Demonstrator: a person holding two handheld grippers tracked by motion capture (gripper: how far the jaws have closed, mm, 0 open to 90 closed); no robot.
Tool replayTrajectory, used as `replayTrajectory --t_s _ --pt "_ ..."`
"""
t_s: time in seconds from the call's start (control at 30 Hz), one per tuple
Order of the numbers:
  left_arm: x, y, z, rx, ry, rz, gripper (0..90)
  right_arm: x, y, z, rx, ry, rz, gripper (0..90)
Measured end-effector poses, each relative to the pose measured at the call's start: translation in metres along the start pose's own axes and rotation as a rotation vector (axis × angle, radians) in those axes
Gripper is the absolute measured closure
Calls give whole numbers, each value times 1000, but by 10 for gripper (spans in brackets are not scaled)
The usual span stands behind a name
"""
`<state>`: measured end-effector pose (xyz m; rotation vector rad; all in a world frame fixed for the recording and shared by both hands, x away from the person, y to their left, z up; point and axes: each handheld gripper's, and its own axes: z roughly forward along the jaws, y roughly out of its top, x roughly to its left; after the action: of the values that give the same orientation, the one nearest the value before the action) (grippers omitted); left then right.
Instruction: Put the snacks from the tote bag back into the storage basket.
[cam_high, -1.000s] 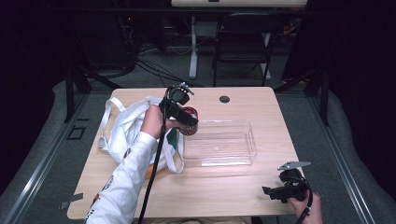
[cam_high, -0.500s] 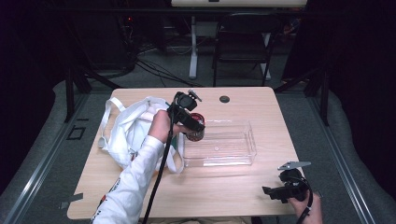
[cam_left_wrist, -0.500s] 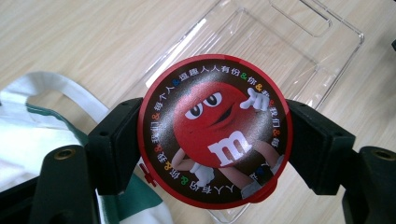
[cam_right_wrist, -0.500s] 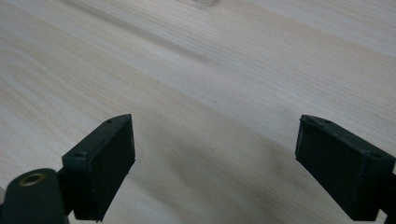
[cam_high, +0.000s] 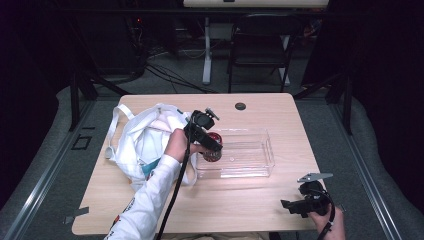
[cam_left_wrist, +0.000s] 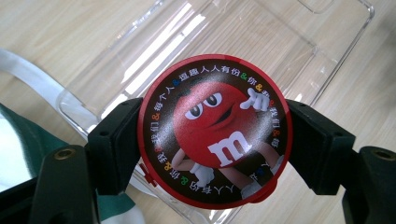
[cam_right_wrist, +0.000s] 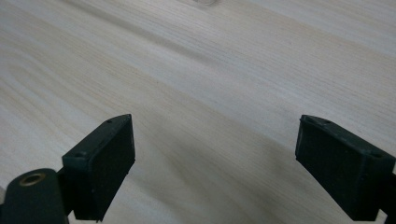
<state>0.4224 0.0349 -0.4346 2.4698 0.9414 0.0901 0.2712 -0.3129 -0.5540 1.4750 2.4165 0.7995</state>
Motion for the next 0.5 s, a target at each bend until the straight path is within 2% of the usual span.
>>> replayTrajectory --t_s 0.5 --pt "2 -18 27 46 -24 -22 259 0 0 0 4 4 -1 113"
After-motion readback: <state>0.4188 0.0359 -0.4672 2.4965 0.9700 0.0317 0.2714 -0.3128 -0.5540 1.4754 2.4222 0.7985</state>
